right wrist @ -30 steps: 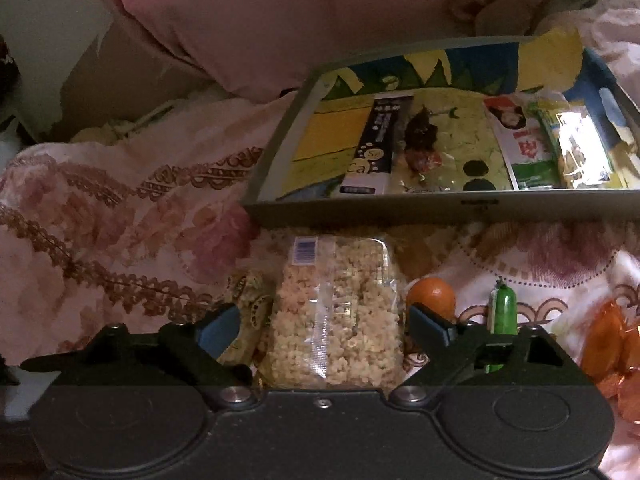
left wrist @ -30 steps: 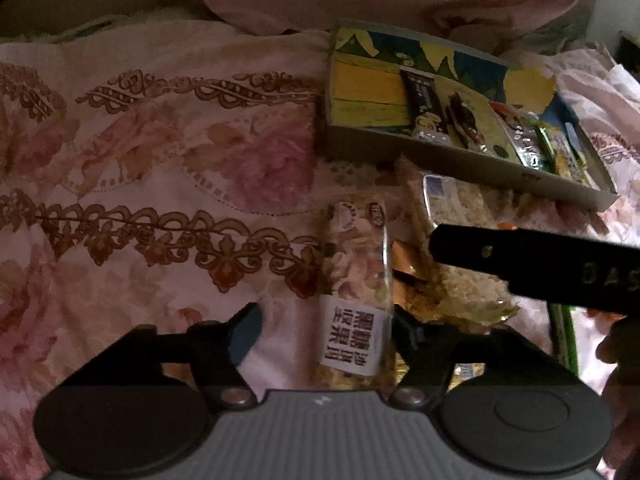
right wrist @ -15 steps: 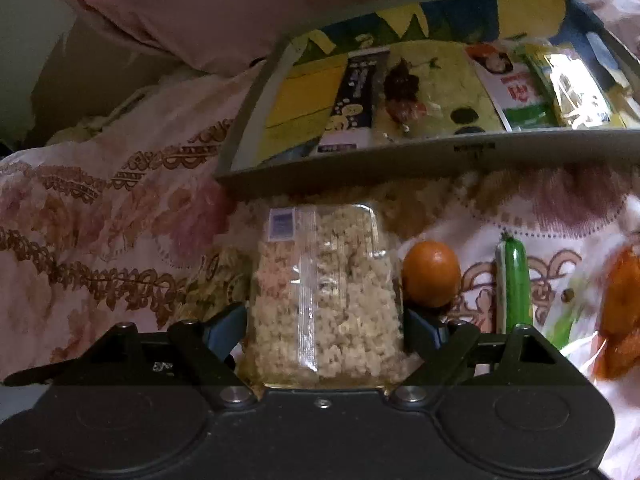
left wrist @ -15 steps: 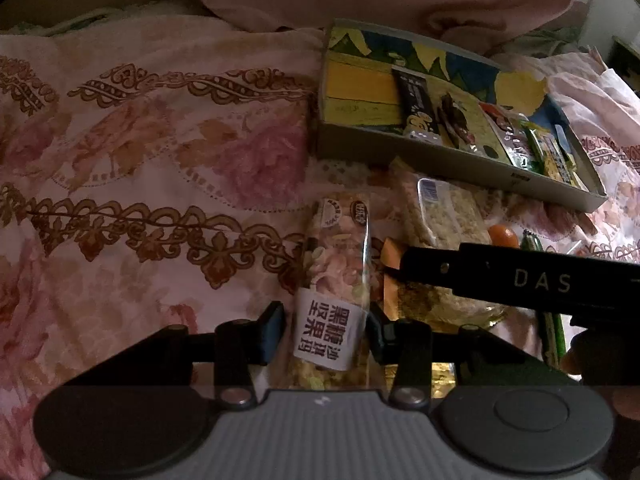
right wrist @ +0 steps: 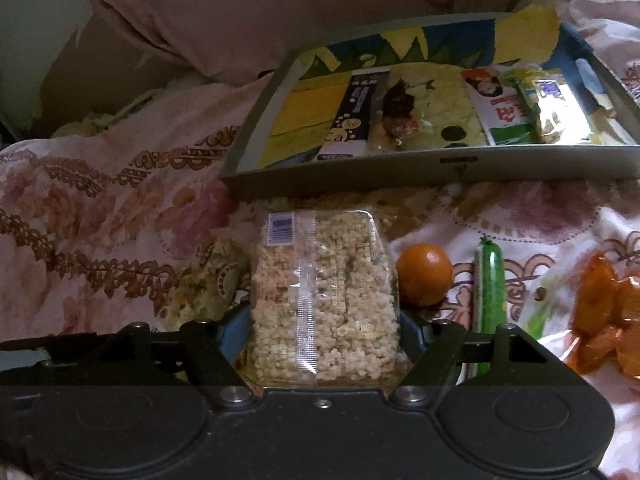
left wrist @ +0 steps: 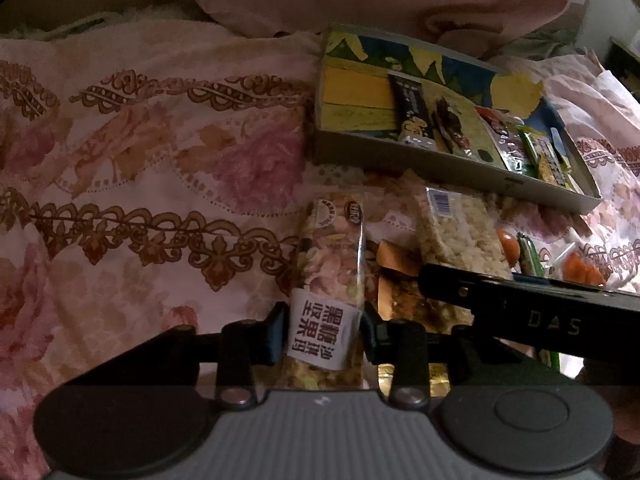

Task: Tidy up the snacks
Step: 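Close the left tool on the nut bar while the right tool grips the rice-cracker packet, then carry both packets into the tray and open both tools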

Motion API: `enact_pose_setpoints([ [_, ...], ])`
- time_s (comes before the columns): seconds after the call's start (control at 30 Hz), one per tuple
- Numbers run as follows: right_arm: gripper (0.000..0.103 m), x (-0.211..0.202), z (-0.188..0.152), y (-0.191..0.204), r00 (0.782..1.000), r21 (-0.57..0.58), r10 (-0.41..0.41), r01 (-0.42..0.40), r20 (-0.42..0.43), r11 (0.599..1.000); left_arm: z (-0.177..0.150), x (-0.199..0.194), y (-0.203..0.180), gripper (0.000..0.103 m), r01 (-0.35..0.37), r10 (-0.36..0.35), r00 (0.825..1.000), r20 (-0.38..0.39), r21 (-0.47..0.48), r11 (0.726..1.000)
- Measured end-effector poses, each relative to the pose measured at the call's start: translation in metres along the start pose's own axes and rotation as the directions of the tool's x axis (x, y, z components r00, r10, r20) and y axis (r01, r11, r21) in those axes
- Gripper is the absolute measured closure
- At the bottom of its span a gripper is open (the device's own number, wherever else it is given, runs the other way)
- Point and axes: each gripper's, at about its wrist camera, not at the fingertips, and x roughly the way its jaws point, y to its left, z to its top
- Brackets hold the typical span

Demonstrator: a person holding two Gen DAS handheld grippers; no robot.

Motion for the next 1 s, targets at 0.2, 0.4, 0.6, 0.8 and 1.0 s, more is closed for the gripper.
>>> enact_pose_setpoints([
  [0.2,0.028,-0.017,-0.002,-0.004,1.000,0.011,0.012,-0.012,0.024,1.000,-0.001,-0.012,-0.002,0.063,0.007,-0.007,1.000,0.028,0.004,1.000],
  [0.4,0.028,-0.036,0.000,-0.009,0.998,0.022,0.019,-0.020,0.066,1.000,-0.003,-0.024,-0.007,0.063,0.033,-0.034,0.997,0.066,0.006,0.999],
  [0.6,0.028,-0.055,0.005,-0.016,0.994,0.041,0.018,-0.022,0.110,0.999,-0.003,-0.042,-0.011,0.063,0.054,-0.053,0.990,0.130,-0.004,0.999],
  [0.8,0.028,-0.069,0.014,-0.014,0.984,0.019,0.007,-0.010,0.177,1.000,-0.003,-0.058,-0.012,0.063,0.072,-0.066,0.973,0.219,-0.017,0.997],
  [1.0,0.028,-0.076,0.019,-0.009,0.971,-0.039,-0.002,0.011,0.237,0.999,0.002,-0.070,-0.009,0.063,0.078,-0.055,0.944,0.324,-0.059,0.995],
])
